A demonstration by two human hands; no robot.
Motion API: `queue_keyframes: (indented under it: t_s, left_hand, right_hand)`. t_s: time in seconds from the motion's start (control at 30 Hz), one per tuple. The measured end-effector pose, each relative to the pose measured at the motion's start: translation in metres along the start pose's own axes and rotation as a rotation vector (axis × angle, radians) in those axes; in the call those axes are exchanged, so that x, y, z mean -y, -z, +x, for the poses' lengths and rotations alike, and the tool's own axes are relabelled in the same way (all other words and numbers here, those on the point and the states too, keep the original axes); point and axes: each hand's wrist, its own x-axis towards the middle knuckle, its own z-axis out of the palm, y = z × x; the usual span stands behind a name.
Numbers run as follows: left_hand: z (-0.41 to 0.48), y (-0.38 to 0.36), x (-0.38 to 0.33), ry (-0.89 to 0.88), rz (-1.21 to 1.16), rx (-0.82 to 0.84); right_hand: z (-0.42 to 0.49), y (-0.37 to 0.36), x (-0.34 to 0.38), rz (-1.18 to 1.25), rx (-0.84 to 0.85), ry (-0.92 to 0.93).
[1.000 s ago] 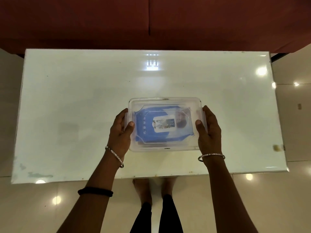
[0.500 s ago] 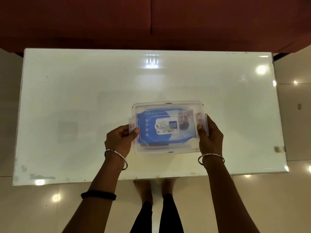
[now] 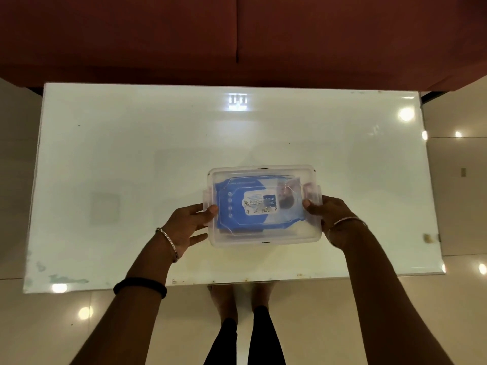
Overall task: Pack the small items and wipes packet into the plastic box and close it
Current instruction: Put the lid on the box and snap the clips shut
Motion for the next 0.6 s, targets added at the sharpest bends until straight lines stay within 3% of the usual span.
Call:
queue_keyframes:
  t_s: [0.23,0.4,0.6]
  left_hand:
    - [0.003,-0.007,-0.002,-0.090,0.009,-0.143]
    - [-0.010,-0.035,0.006,-0.349,0.533,-0.587]
    - [-0.020,-0.046,0.002,-0.315,0.637,-0.700]
  right_hand:
    - [0.011,0.003,0.016,0.013,0.091,-0.127]
    - [0.014,0.003,0.016,-0.088,0.068,-0.106]
    - [0.010,0.003,0.014,-0.102,0.005,-0.049]
